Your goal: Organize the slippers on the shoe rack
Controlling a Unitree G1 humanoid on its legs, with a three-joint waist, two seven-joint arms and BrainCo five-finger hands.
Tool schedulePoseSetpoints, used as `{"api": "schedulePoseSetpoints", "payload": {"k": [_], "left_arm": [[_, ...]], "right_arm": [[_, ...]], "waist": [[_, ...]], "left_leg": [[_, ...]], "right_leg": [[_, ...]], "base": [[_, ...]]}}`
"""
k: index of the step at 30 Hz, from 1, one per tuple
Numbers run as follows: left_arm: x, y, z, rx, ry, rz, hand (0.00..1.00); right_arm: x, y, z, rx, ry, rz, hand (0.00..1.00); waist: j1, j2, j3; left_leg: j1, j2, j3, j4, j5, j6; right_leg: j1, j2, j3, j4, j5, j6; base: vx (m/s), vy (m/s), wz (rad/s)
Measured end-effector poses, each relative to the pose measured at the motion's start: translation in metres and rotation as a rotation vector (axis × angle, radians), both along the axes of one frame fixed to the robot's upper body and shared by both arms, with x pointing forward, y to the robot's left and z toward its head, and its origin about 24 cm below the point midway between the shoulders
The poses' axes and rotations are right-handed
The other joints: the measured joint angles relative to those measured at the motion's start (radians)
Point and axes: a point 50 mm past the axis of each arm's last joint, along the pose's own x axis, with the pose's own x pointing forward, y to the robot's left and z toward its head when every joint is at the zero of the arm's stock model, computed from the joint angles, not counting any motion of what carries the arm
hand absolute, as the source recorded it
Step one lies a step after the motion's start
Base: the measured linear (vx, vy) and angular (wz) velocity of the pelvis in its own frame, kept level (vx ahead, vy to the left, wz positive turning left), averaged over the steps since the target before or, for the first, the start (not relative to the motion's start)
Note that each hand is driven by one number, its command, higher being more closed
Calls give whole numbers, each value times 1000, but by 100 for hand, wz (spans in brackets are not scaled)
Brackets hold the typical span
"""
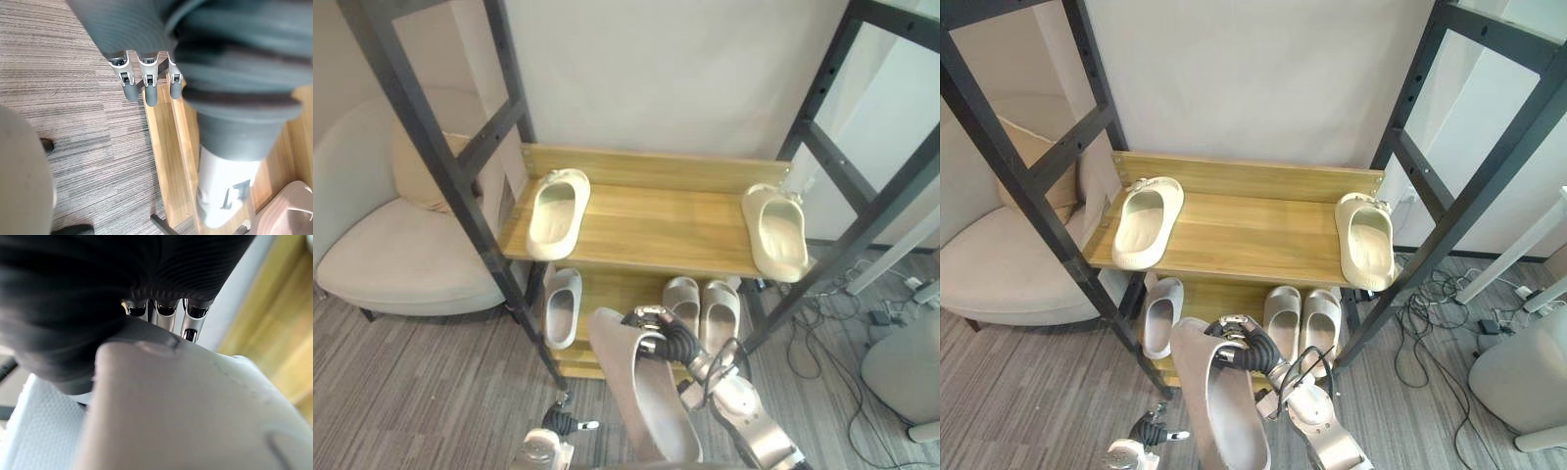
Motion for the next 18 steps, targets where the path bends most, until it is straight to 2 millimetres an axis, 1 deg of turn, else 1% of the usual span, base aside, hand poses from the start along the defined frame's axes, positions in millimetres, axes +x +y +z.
{"api": "schedulePoseSetpoints", "payload": {"k": [1,2,3,4,5,6,8,9,10,11,12,13,14,15,16,18], "left_arm": [[3,0,1,0,-8,-2,0],[10,-1,3,-1,-26,-5,0],[15,-1,5,-3,-39,-2,0],[25,-2,9,-12,-66,8,0],[58,-6,28,-49,-200,25,0],[62,-6,31,-52,-221,33,0],[65,-5,34,-58,-238,45,0],[67,-3,36,-60,-250,62,0],[74,-1,40,-63,-276,75,0],[85,-1,49,-59,-332,91,0],[97,0,61,-56,-398,103,0],[115,2,75,-57,-468,109,0],[125,4,85,-59,-511,123,0],[137,8,99,-79,-575,170,0],[141,10,106,-96,-610,197,0],[144,12,112,-107,-640,207,0]], "right_arm": [[2,1,0,-7,-1,4,100],[7,1,-1,-40,-18,2,100],[11,1,0,-60,-30,-3,100],[20,1,3,-87,-57,-13,100],[58,-4,29,-169,-196,-71,100],[65,-7,37,-172,-228,-106,100],[70,-12,42,-171,-249,-141,100],[75,-13,49,-172,-276,-146,100],[82,-13,60,-173,-317,-147,100],[97,-12,89,-170,-428,-171,100],[107,-15,113,-157,-515,-214,100],[117,-20,142,-142,-614,-277,100],[121,-23,156,-129,-656,-309,100],[125,-25,171,-117,-706,-339,100],[126,-23,176,-120,-727,-341,100],[125,-19,178,-134,-754,-347,100]], "waist": [[1,1,10],[0,7,33],[0,10,49],[-1,19,78],[12,54,171],[13,55,175],[16,56,187],[14,64,204],[6,63,215],[7,66,206],[9,65,211],[10,70,242],[12,69,268],[20,67,308],[24,69,317],[27,70,317]], "left_leg": [[-32,3,0,48,-17,0],[-108,10,-4,152,-54,-3],[-150,12,-7,211,-71,-3],[-235,18,-17,315,-108,-5],[-469,55,-30,576,-195,-1],[-512,62,-30,613,-201,-4],[-524,68,-32,636,-204,-12],[-543,76,-30,663,-209,-15],[-585,87,-25,707,-212,-10],[-715,123,-4,824,-212,-10],[-808,146,10,901,-226,8],[-894,150,3,959,-261,8],[-932,151,1,990,-268,9],[-975,153,-1,1030,-273,8],[-1011,159,-4,1052,-275,10],[-1053,166,-7,1066,-275,10]], "right_leg": [[-26,-6,2,42,-16,-3],[-92,-19,4,135,-51,-8],[-129,-28,5,185,-70,-10],[-201,-42,6,277,-104,-15],[-408,-76,4,516,-193,-36],[-449,-87,1,553,-203,-45],[-465,-88,1,578,-207,-57],[-472,-88,-6,598,-215,-65],[-510,-90,-7,634,-220,-72],[-634,-92,14,730,-229,-85],[-725,-102,18,796,-254,-87],[-815,-117,20,870,-278,-93],[-854,-125,25,908,-286,-95],[-900,-137,34,951,-300,-95],[-934,-138,35,973,-307,-93],[-976,-136,35,987,-305,-97]], "base": [[-245,-91,10],[-183,-59,9],[-282,-98,23],[-516,-182,42],[-508,-165,43],[-374,-109,31],[-19,4,3],[0,0,0],[-73,11,-3],[-90,14,-5],[-130,11,4],[-111,1,18],[-142,-5,24],[-128,11,9],[-125,37,-2],[-57,60,-5]]}}
